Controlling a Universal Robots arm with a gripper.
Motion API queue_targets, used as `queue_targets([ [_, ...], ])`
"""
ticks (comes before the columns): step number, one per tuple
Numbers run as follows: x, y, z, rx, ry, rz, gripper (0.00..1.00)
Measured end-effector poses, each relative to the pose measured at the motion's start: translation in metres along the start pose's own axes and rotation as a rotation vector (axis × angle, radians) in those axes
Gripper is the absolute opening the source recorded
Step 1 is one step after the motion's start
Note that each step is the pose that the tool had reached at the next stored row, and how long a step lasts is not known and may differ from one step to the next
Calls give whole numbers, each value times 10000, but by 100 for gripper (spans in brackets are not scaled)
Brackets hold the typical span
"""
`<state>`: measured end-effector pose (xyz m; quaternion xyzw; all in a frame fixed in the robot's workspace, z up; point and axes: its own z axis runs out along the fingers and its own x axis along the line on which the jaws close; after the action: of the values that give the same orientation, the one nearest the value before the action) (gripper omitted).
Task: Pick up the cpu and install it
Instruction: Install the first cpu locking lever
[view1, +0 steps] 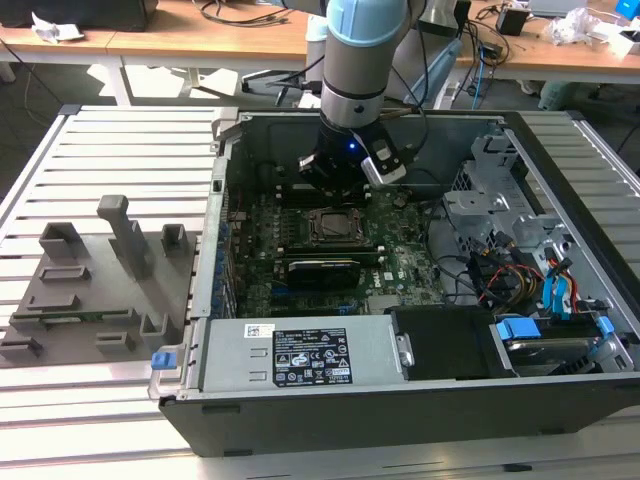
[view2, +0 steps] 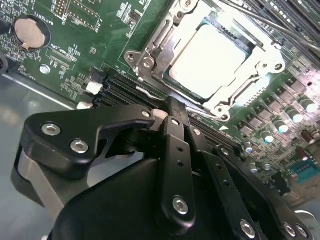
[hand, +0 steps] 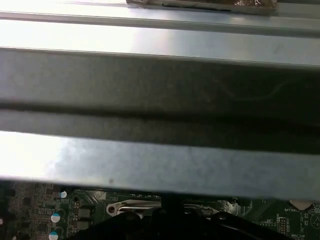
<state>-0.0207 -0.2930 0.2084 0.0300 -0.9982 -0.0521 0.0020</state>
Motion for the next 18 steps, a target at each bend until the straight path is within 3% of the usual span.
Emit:
queue_targets([
  [8, -71, -10, 48, 118, 11, 2, 11],
  [18, -97, -25, 64, 121, 13, 3, 11],
])
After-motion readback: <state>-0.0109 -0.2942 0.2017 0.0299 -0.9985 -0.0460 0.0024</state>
